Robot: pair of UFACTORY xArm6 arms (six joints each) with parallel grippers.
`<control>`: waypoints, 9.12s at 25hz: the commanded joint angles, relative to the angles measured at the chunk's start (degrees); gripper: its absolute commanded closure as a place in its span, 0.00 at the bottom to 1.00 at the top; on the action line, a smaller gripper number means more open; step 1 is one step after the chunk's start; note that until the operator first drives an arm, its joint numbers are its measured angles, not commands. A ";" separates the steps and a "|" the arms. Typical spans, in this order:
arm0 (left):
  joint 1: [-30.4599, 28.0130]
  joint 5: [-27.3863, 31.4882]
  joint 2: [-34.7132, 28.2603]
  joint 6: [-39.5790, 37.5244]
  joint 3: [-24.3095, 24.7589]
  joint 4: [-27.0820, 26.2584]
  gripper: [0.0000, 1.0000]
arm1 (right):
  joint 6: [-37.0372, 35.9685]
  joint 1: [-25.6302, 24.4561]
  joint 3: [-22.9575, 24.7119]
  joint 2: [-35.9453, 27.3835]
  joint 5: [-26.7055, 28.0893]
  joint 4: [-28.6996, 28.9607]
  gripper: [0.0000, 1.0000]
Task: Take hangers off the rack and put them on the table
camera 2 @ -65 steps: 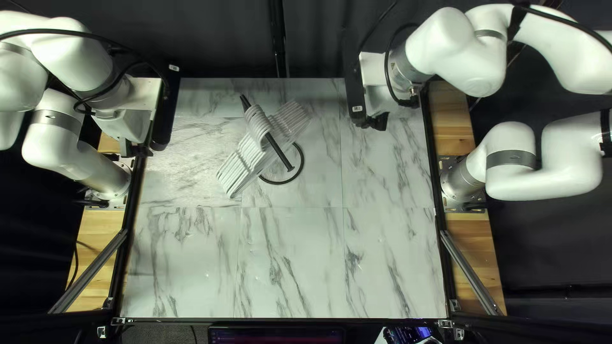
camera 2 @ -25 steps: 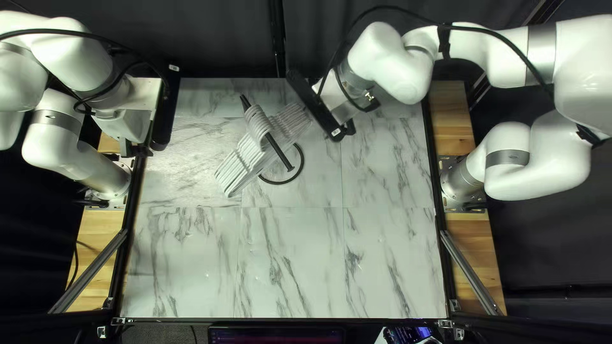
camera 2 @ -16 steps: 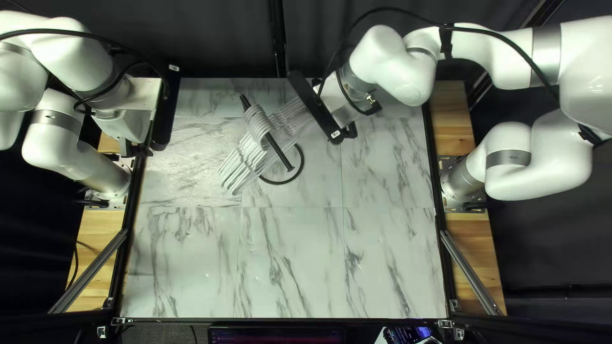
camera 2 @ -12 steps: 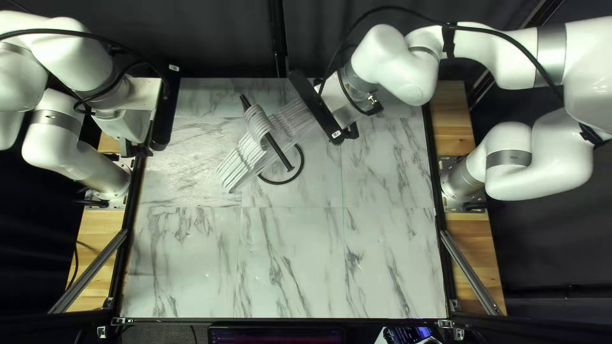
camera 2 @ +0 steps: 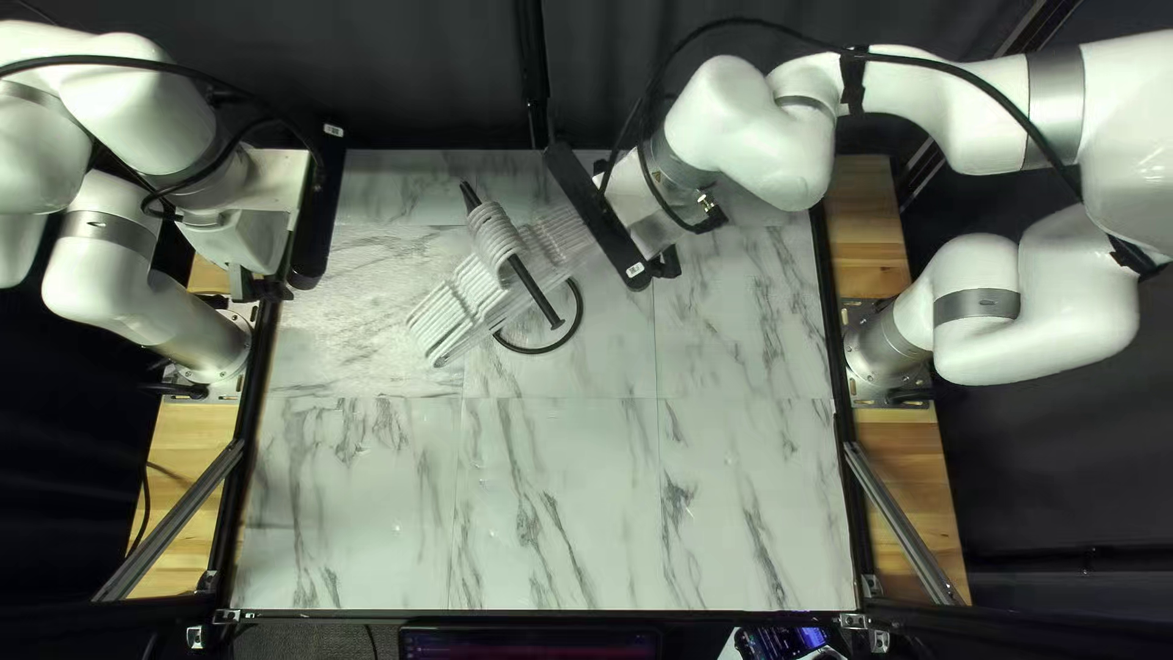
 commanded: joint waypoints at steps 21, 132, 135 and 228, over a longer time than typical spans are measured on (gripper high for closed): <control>0.00 0.00 0.00 0.00 0.00 0.00 0.00 | -4.75 -3.55 1.44 -3.44 6.50 8.10 0.00; 0.00 0.00 0.00 0.00 0.00 0.00 0.00 | 7.43 -0.02 0.95 -0.47 5.59 9.08 0.00; 0.00 0.00 0.00 0.00 0.00 0.00 0.00 | 7.28 -0.05 0.82 -0.31 5.66 9.25 0.00; 0.00 0.00 0.00 0.00 0.00 0.00 0.00 | 101.76 46.65 -15.78 19.73 25.91 -29.20 1.00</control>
